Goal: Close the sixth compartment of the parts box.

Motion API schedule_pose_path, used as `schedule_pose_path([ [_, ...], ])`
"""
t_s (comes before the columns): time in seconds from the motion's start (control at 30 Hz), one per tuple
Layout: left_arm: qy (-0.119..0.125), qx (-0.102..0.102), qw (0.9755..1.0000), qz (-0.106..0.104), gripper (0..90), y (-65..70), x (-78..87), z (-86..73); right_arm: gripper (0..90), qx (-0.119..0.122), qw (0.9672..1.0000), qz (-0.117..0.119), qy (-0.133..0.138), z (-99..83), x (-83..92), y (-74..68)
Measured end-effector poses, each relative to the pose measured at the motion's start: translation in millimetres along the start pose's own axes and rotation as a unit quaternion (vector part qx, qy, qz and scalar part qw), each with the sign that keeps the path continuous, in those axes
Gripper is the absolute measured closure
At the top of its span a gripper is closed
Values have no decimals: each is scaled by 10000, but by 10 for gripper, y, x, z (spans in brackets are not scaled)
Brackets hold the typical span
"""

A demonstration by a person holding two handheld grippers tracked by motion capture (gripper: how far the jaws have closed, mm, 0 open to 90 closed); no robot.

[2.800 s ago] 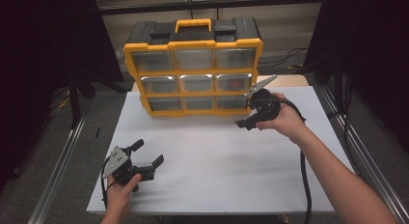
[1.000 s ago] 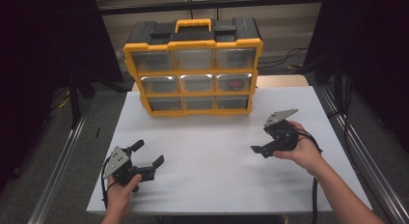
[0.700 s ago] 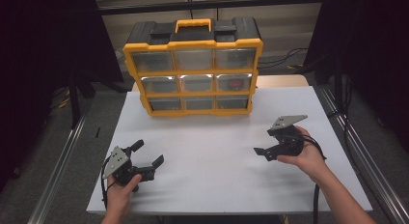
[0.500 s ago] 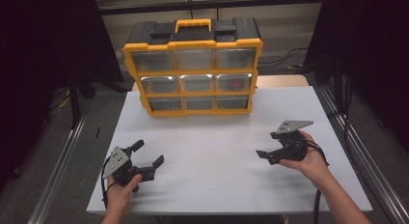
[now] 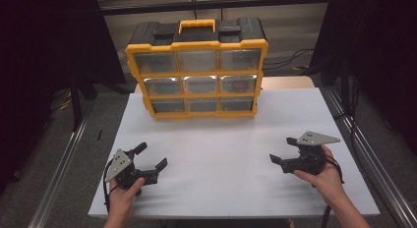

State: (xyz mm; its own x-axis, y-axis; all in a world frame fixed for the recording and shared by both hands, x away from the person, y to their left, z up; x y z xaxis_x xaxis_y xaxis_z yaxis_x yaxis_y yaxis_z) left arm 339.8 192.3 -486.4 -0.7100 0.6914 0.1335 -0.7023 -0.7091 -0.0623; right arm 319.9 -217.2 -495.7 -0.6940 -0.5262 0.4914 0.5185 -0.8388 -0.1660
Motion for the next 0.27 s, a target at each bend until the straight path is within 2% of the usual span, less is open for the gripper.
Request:
schedule_pose_path([
  [0.13, 47, 60, 10000, 17, 31, 4, -5, 10, 94, -194, 9988, -71, 453, -26, 91, 23],
  [0.17, 117, 156, 9998, 38, 31, 10, -15, 23, 85, -255, 9982, -46, 536, -37, 109, 24],
  [0.2, 38, 4, 10000, 36, 30, -11, 1, 11, 84, -316, 9978, -44, 579, -50, 122, 28],
  [0.27, 50, 7, 10000, 12, 30, -7, 2, 16, 84, -342, 9971, -100, 669, -71, 148, 43],
])
Point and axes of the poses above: each handheld gripper's, and its own axes: x roughly backward along the jaws, z roughly out of its top, y roughly to its right, the point moved 9 cm from there along -x, roughly forward along the jaws, and after that the axes turned 7 degrees about -x, right-handed, at the moved point
